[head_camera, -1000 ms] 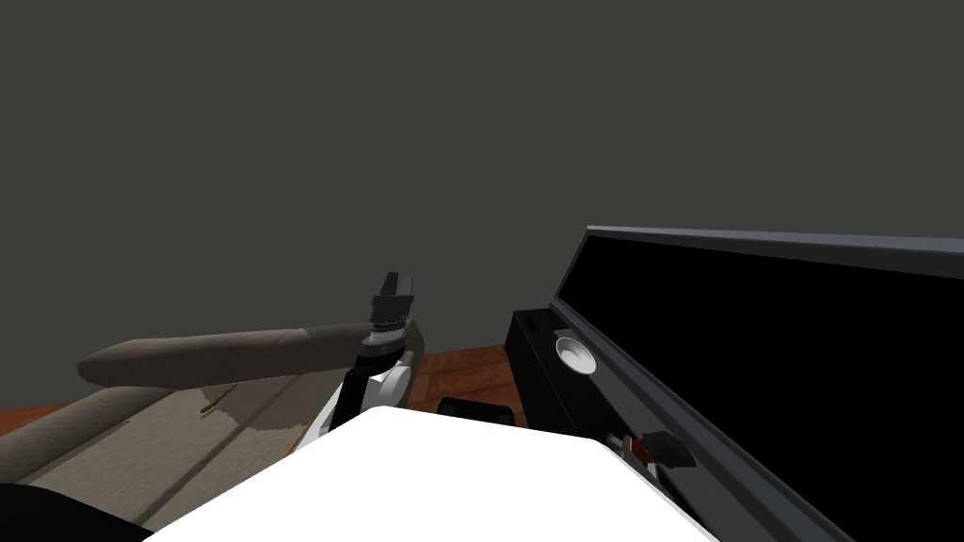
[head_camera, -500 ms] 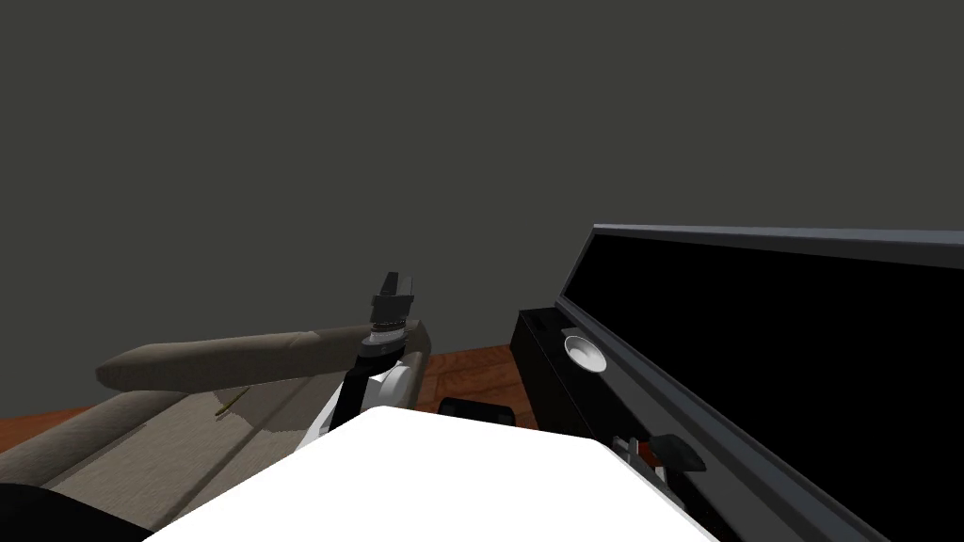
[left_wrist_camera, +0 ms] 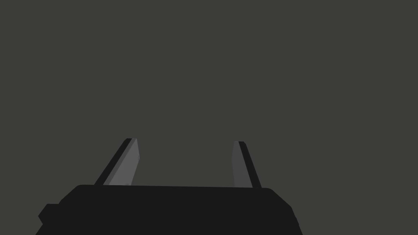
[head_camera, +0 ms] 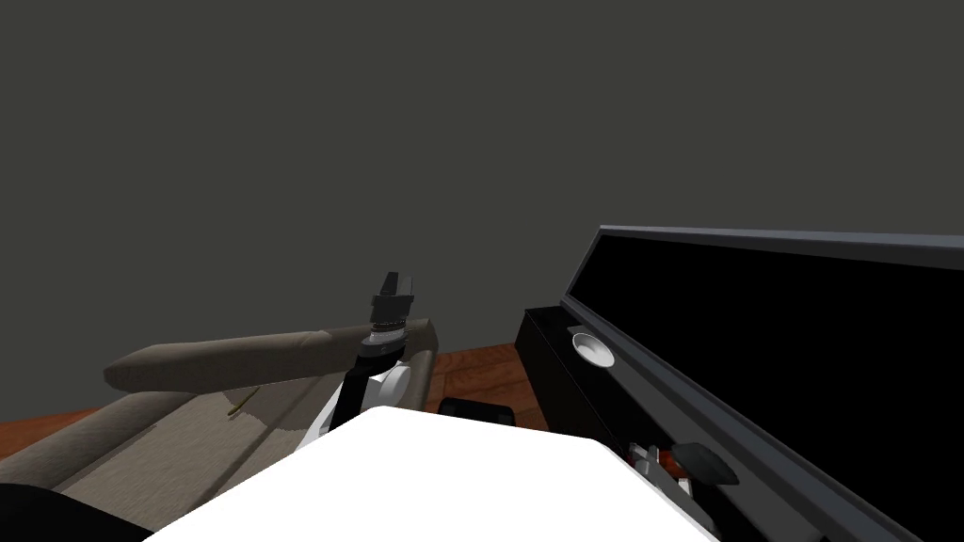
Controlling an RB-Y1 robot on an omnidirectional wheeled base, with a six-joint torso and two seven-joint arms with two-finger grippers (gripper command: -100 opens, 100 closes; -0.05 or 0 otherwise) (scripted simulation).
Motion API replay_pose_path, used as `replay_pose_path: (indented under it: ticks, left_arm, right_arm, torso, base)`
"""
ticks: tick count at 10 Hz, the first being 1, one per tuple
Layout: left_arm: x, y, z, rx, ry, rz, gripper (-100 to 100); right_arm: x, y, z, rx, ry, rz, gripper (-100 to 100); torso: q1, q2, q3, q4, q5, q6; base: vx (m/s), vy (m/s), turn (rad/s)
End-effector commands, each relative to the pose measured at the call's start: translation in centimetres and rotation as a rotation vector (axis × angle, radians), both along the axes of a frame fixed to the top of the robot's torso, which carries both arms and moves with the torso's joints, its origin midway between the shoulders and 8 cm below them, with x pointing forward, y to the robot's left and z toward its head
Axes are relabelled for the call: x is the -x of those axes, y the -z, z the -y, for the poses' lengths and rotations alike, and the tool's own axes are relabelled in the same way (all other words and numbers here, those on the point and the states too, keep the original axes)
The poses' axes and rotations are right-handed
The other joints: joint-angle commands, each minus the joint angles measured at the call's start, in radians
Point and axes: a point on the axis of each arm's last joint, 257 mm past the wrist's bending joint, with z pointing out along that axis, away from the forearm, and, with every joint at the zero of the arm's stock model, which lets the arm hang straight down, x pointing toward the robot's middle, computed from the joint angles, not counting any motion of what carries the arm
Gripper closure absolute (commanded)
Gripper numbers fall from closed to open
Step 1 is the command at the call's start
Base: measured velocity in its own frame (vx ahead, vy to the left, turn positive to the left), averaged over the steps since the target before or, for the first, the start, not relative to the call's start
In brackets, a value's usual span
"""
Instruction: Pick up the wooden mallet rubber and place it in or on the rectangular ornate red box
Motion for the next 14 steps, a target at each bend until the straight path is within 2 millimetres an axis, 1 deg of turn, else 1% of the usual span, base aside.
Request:
replay_pose_path:
  ticks: [1, 2, 3, 4, 5, 6, 7, 9, 11, 14]
  left_arm:
    - [0.0, 0.0, 0.0, 0.0, 0.0, 0.0, 0]
    - [0.0, 0.0, 0.0, 0.0, 0.0, 0.0, 0]
    - [0.0, 0.0, 0.0, 0.0, 0.0, 0.0, 0]
    - [0.0, 0.0, 0.0, 0.0, 0.0, 0.0, 0]
    - [0.0, 0.0, 0.0, 0.0, 0.0, 0.0, 0]
    - [0.0, 0.0, 0.0, 0.0, 0.0, 0.0, 0]
    - [0.0, 0.0, 0.0, 0.0, 0.0, 0.0, 0]
    - [0.0, 0.0, 0.0, -0.001, 0.0, 0.0, 0]
    - [0.0, 0.0, 0.0, -0.001, 0.0, 0.0, 0]
    - [0.0, 0.0, 0.0, -0.001, 0.0, 0.0, 0]
  right_arm:
    - [0.9, -1.3, 1.6, 0.03, 0.03, 0.026, 100]
    - [1.4, -2.0, 2.3, 0.045, 0.046, 0.04, 100]
    - [1.4, -2.0, 2.3, 0.045, 0.046, 0.04, 100]
    - [2.5, -3.1, 3.2, 0.067, 0.07, 0.068, 100]
    - [3.0, -2.2, 2.9, 0.048, 0.075, 0.053, 100]
    - [2.5, -3.1, 3.2, 0.067, 0.07, 0.068, 100]
    - [3.3, -3.6, 3.6, 0.074, 0.081, 0.085, 100]
    - [3.6, -3.7, 3.7, 0.075, 0.083, 0.089, 100]
    - [4.5, -3.8, 3.7, 0.07, 0.09, 0.098, 100]
    - [5.6, -3.6, 3.4, 0.057, 0.095, 0.101, 100]
  torso:
    - [0.0, 0.0, 0.0, 0.0, 0.0, 0.0]
    - [-0.002, 0.003, 0.001, 0.0, 0.0, 0.002]
    - [-0.006, 0.004, 0.002, 0.0, 0.0, 0.003]
    - [-0.007, 0.004, 0.002, 0.001, -0.001, 0.001]
    - [-0.014, 0.007, 0.004, 0.001, -0.001, 0.003]
    - [-0.015, 0.008, 0.005, 0.001, -0.003, 0.003]
    - [-0.012, 0.004, 0.003, 0.001, -0.002, 0.001]
    - [-0.023, 0.005, 0.003, 0.001, -0.003, 0.002]
    - [-0.02, 0.004, 0.002, 0.001, -0.003, 0.002]
    - [-0.024, 0.007, 0.004, 0.001, -0.003, 0.002]
  base:
    - [-0.074, 0.061, -0.04]
    - [-0.08, -0.006, -0.123]
    - [-0.077, -0.022, -0.014]
    - [-0.122, -0.111, -0.081]
    - [-0.122, -0.136, -0.049]
    - [-0.051, -0.073, -0.007]
    - [-0.074, -0.16, -0.087]
    - [-0.062, -0.217, -0.044]
    - [-0.058, -0.222, -0.073]
    - [-0.082, -0.261, -0.074]
